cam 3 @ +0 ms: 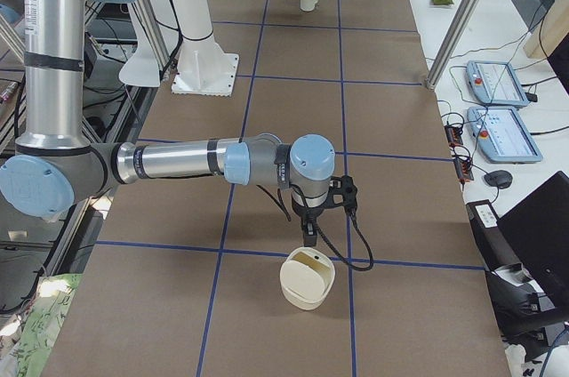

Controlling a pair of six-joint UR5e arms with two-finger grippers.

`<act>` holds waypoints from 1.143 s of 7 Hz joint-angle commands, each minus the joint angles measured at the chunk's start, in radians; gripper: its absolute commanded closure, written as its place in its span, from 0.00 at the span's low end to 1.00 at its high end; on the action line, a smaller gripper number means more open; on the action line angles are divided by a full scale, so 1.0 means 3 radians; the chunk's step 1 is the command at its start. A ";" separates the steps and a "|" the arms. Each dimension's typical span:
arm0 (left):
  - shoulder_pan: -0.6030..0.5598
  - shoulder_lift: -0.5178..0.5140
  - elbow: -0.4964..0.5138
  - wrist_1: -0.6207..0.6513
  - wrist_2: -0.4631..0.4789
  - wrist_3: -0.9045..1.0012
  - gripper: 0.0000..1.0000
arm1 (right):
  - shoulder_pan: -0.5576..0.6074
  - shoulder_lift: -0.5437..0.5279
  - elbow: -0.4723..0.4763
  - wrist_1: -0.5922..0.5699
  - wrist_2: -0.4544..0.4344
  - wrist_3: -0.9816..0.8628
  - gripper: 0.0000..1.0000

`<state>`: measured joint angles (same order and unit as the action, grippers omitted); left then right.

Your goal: Left arm hands cup to right arm to dump lemon

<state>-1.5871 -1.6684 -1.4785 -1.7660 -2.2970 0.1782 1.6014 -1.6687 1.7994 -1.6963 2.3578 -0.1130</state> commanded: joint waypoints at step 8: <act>0.0039 0.0208 -0.0415 0.0277 0.0012 -0.0267 0.00 | -0.0010 -0.0011 -0.0189 -0.0006 -0.0057 0.0065 0.00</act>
<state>-1.5807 -1.6151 -1.6031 -1.6830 -2.2938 0.0991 1.5994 -1.6731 1.7456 -1.6981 2.3401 -0.0946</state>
